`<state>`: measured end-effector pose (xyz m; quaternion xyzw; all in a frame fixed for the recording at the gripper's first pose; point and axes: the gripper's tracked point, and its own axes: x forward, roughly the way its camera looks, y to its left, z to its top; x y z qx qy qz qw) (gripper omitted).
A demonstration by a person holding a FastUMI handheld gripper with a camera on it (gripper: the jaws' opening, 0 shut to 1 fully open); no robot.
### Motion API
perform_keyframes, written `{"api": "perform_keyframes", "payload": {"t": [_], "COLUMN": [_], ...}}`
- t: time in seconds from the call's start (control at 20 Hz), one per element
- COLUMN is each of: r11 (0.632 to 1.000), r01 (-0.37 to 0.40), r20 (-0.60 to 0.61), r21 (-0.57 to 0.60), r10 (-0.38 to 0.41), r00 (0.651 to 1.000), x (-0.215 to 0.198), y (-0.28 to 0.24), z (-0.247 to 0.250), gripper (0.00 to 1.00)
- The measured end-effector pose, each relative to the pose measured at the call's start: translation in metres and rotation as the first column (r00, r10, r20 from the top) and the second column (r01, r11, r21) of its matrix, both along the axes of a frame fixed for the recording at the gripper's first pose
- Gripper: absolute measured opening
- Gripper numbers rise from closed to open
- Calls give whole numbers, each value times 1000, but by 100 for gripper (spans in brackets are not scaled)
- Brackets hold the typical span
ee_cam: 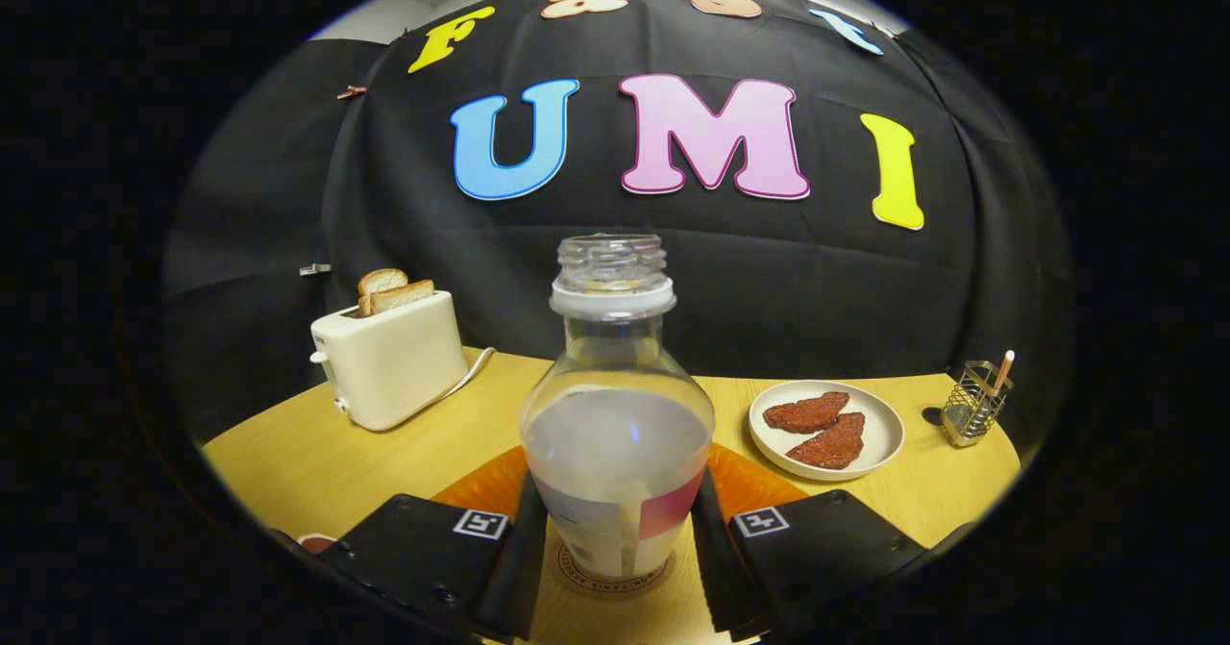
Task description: Take the bottle from table, then pour the juice into the cup, finally place the bottle on the coaster
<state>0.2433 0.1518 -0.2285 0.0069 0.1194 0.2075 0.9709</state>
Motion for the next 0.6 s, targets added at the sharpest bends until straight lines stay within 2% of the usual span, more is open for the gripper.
{"api": "perform_keyframes", "payload": {"t": [0.45, 0.6], "r11": [1000, 999], "r01": [-23, -30], "r20": [-43, -19], "r21": [6, -17], "r10": [23, 30], "r00": [999, 999], "x": [-2, -2], "y": [5, 4], "z": [-27, -25], "gripper": [75, 78]}}
